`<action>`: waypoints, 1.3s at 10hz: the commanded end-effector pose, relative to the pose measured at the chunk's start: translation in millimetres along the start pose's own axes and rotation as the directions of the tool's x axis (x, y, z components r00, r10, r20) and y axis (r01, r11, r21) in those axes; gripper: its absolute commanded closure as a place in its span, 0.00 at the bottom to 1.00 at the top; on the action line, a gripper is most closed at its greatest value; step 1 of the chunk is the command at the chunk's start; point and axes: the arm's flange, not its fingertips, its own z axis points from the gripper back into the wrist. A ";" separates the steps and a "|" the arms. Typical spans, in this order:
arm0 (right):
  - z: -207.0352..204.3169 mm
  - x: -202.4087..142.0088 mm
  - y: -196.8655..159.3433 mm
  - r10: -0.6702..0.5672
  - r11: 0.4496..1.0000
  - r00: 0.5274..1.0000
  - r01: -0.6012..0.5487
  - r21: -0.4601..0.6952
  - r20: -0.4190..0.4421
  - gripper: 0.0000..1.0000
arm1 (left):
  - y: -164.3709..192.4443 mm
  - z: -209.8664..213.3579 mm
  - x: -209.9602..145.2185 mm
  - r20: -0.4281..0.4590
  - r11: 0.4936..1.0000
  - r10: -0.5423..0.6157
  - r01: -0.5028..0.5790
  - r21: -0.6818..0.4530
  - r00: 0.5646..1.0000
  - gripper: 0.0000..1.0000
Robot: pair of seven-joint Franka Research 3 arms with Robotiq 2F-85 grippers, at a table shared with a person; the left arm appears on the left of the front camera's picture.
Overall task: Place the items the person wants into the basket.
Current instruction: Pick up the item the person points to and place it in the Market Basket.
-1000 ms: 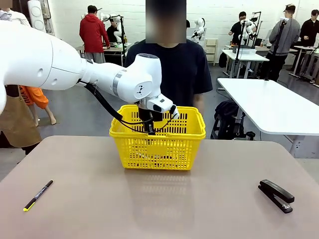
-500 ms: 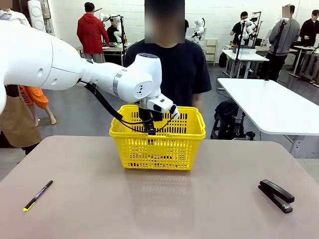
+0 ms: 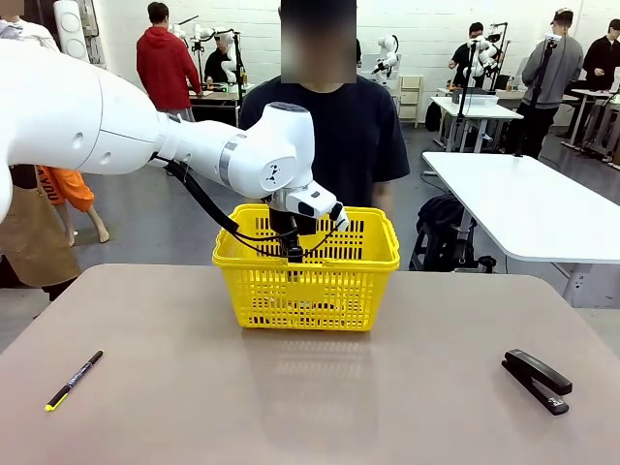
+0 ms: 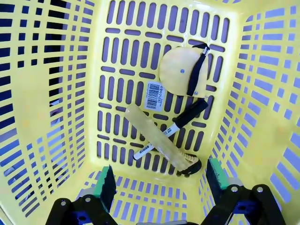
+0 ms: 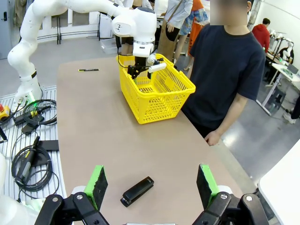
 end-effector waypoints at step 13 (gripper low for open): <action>-0.3 -0.3 -2.1 0.016 1.000 1.000 -0.016 -0.004 0.025 0.00 | -172.4 202.3 -153.5 0.148 0.942 0.229 -0.258 0.217 0.962 0.00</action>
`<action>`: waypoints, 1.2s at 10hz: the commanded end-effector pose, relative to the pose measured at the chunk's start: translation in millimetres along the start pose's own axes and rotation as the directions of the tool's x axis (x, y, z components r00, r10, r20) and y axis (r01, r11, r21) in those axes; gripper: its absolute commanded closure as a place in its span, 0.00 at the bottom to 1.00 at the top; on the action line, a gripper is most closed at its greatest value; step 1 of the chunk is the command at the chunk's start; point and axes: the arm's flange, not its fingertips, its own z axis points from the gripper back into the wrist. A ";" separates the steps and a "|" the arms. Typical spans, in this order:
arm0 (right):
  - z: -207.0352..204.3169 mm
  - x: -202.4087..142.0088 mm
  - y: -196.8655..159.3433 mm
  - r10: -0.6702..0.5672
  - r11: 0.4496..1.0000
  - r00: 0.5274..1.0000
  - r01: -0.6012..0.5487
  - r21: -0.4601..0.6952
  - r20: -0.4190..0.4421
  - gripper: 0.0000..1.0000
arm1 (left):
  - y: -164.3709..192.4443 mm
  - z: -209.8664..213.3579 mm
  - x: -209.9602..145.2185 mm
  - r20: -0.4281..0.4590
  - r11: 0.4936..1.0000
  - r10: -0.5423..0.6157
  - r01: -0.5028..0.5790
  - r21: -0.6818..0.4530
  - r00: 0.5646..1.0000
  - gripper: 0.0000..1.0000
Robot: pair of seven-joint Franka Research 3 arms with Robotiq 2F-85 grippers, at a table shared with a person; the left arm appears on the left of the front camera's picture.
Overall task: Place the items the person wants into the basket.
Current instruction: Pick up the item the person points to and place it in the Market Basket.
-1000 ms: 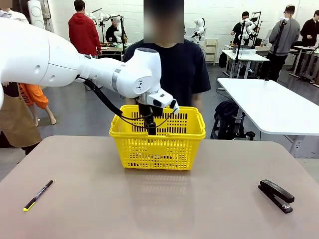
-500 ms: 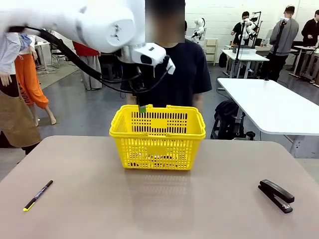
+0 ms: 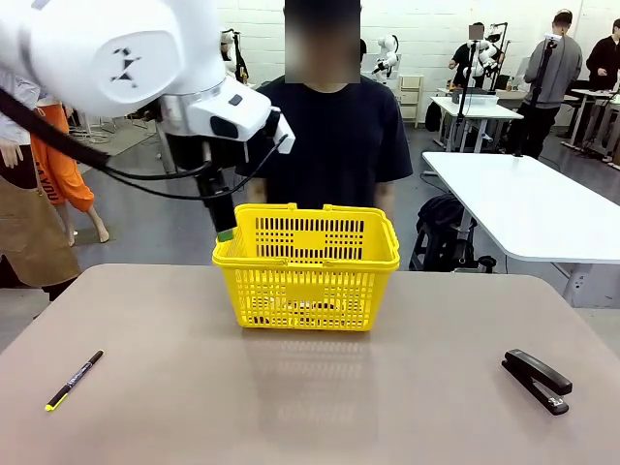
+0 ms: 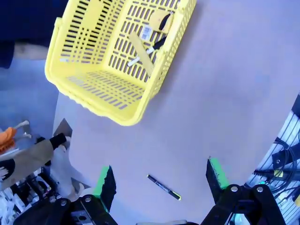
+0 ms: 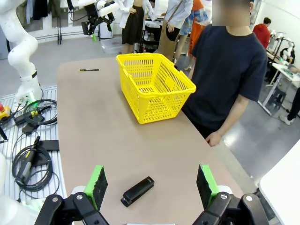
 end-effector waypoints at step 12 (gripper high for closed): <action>0.4 0.5 -1.5 0.018 1.000 1.000 -0.018 -0.006 0.025 0.00 | 38.6 99.6 -115.6 0.408 0.930 0.083 0.076 -0.359 0.909 0.00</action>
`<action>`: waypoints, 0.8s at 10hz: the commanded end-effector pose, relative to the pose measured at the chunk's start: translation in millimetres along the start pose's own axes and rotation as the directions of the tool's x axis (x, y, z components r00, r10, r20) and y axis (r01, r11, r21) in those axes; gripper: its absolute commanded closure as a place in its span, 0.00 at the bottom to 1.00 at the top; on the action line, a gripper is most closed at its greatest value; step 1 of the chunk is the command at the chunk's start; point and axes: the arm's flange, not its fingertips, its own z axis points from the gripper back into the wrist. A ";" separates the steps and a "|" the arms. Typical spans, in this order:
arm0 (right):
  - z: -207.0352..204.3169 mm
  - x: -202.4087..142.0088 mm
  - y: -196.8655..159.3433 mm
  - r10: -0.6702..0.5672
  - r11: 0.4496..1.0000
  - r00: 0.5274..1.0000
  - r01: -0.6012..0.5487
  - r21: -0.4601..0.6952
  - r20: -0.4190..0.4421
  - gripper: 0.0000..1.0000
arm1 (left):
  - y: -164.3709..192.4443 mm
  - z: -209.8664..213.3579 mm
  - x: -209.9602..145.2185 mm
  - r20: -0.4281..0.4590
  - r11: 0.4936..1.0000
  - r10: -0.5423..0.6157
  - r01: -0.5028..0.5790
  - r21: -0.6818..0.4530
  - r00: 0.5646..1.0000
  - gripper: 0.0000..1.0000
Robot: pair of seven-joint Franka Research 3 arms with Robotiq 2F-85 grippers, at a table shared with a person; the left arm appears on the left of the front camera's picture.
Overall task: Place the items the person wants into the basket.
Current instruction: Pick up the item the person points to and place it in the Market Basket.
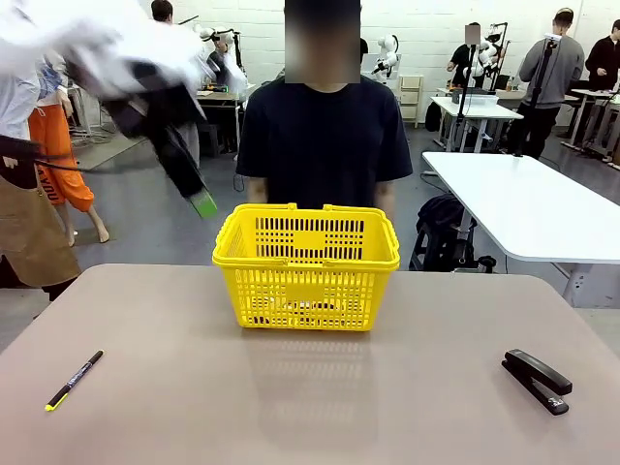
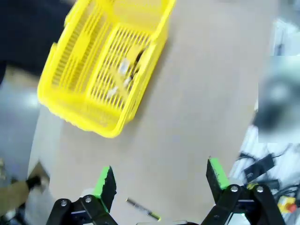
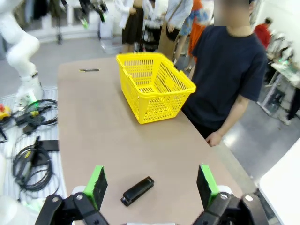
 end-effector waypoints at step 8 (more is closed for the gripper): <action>-0.1 0.9 -1.4 0.018 1.000 1.000 -0.018 -0.005 0.025 0.00 | 71.3 181.3 -285.1 0.488 0.999 -0.028 0.044 -0.021 0.872 0.00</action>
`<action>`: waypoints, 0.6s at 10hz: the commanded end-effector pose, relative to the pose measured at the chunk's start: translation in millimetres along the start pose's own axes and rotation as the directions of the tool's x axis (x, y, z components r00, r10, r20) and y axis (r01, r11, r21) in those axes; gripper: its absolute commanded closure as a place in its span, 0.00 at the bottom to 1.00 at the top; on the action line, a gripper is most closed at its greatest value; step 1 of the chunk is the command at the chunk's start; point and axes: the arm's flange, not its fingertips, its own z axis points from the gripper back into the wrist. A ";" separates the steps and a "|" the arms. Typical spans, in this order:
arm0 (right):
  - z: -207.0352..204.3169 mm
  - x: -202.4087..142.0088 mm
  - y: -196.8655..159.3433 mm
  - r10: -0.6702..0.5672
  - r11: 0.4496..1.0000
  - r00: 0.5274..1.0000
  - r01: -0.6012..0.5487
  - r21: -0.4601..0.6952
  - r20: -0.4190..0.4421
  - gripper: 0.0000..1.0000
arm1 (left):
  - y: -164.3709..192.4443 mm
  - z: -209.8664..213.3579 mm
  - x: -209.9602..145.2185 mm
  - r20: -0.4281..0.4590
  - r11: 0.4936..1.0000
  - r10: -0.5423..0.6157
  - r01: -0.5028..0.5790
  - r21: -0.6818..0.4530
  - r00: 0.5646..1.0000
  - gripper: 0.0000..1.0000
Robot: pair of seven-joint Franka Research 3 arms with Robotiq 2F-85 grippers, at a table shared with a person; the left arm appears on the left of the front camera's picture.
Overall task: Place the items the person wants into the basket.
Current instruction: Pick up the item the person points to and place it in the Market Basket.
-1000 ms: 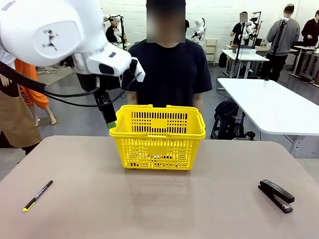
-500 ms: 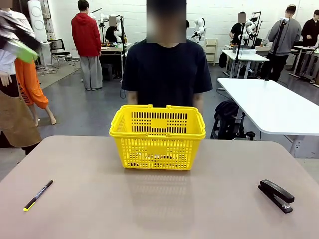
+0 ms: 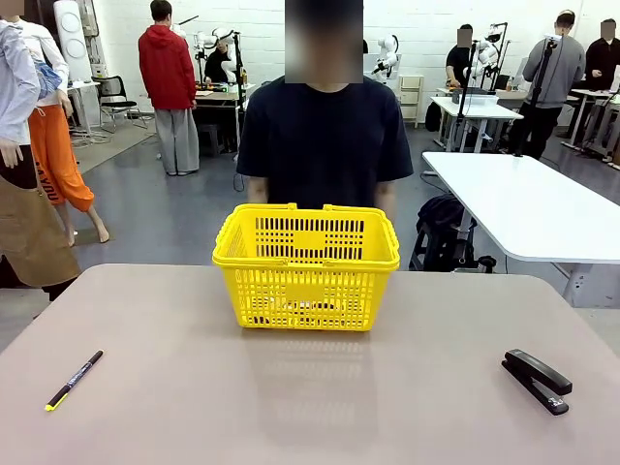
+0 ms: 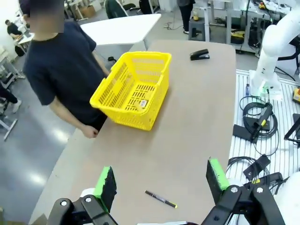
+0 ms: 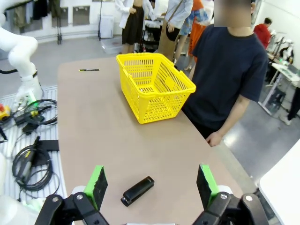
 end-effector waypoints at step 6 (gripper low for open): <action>-0.1 1.2 -1.2 0.018 1.000 1.000 -0.018 -0.006 0.025 0.00 | 50.0 -6.0 -91.4 0.051 0.983 0.121 -0.113 -0.142 0.991 0.00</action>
